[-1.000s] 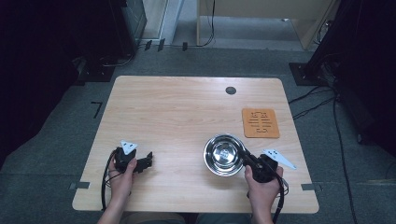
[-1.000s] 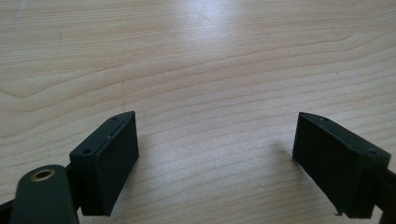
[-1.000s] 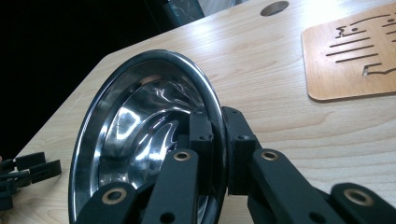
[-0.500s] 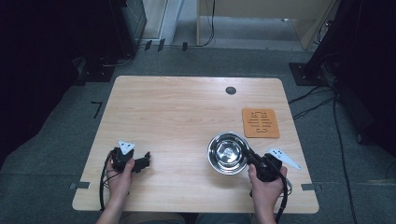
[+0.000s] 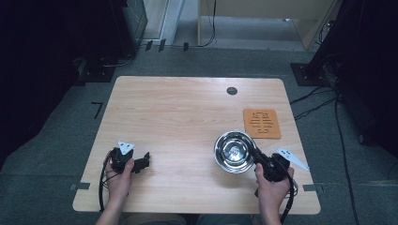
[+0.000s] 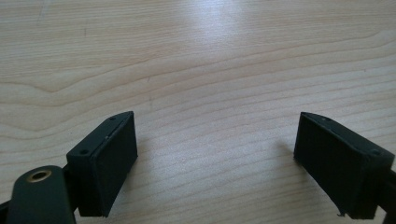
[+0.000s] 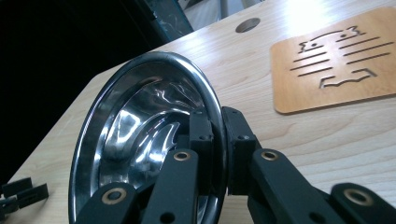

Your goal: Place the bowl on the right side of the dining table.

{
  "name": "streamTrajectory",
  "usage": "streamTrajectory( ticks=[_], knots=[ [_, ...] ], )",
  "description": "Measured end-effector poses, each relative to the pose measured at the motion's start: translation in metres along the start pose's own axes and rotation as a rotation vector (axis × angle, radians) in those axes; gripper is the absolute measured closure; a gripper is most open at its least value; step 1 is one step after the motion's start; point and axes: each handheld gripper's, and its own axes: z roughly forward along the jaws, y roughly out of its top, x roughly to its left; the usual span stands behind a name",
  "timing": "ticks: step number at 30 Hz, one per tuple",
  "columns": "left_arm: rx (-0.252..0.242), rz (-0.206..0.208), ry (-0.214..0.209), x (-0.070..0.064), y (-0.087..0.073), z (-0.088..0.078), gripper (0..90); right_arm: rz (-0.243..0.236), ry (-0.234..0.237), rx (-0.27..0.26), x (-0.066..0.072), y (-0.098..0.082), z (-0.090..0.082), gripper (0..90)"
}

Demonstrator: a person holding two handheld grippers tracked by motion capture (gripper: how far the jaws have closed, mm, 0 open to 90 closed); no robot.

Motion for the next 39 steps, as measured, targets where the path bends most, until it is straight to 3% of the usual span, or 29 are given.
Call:
streamTrajectory(
  ticks=[23,39],
  knots=[
    [0.002,-0.03,0.029,0.0,0.0,0.001,11.0,0.121,-0.047,-0.062,-0.033,0.023,-0.012,85.1],
    [-0.003,-0.019,0.019,-0.001,0.0,0.0,13.3,0.184,-0.123,-0.121,-0.052,0.045,-0.007,85.2]
  ],
)
